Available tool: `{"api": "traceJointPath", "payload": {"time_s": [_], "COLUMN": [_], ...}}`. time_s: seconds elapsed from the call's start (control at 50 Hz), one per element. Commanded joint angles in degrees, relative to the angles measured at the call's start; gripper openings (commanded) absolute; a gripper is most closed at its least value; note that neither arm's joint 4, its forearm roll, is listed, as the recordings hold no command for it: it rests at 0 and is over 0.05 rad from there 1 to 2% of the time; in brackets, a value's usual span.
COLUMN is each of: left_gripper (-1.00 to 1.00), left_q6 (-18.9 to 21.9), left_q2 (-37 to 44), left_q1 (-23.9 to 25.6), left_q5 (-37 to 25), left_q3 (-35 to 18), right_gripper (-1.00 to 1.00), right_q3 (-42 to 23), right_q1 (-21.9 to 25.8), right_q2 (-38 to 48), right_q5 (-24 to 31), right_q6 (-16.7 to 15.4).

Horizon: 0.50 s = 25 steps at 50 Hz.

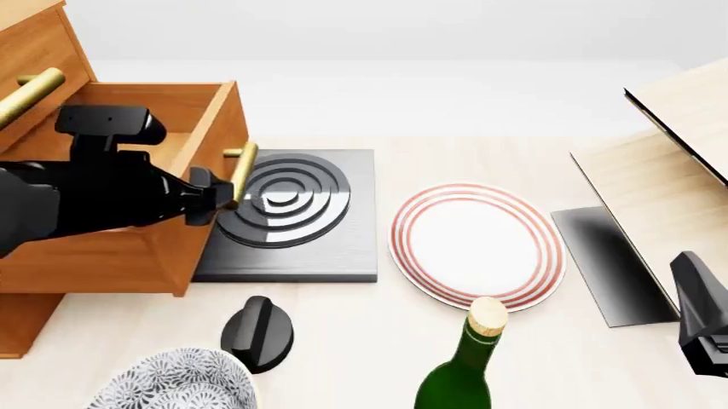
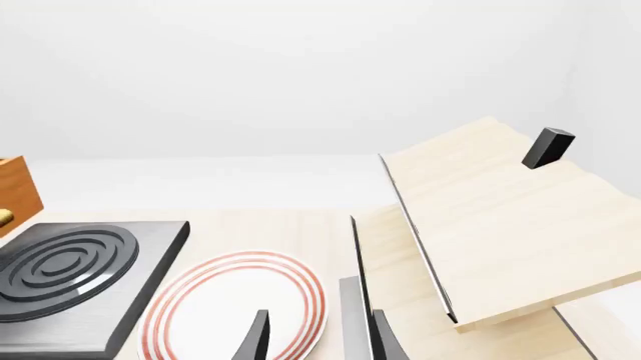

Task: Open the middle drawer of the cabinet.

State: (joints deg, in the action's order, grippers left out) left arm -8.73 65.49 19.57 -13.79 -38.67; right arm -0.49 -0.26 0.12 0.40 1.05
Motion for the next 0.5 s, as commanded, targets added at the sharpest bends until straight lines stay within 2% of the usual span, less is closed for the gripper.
{"api": "traceJointPath", "payload": {"time_s": [0.02,0.4,0.5], "left_gripper": [1.0,1.0,1.0], "left_q6": [0.3,0.4,1.1], "left_q2": [0.1,-0.8,-1.4], "left_q1": [2.4,5.4,4.8], "left_q5": [-0.6,-1.8,-2.0], "left_q3": [-1.0,-2.6,-2.8], "right_gripper": [1.0,1.0,1.0], "right_q3": [0.1,0.1,0.1], "right_q1": [0.1,0.1,0.1], "right_q2": [0.1,0.1,0.1], "right_q5": [-0.2,-0.2,-0.2], "right_q6": [-0.2,-0.2,-0.2]}}
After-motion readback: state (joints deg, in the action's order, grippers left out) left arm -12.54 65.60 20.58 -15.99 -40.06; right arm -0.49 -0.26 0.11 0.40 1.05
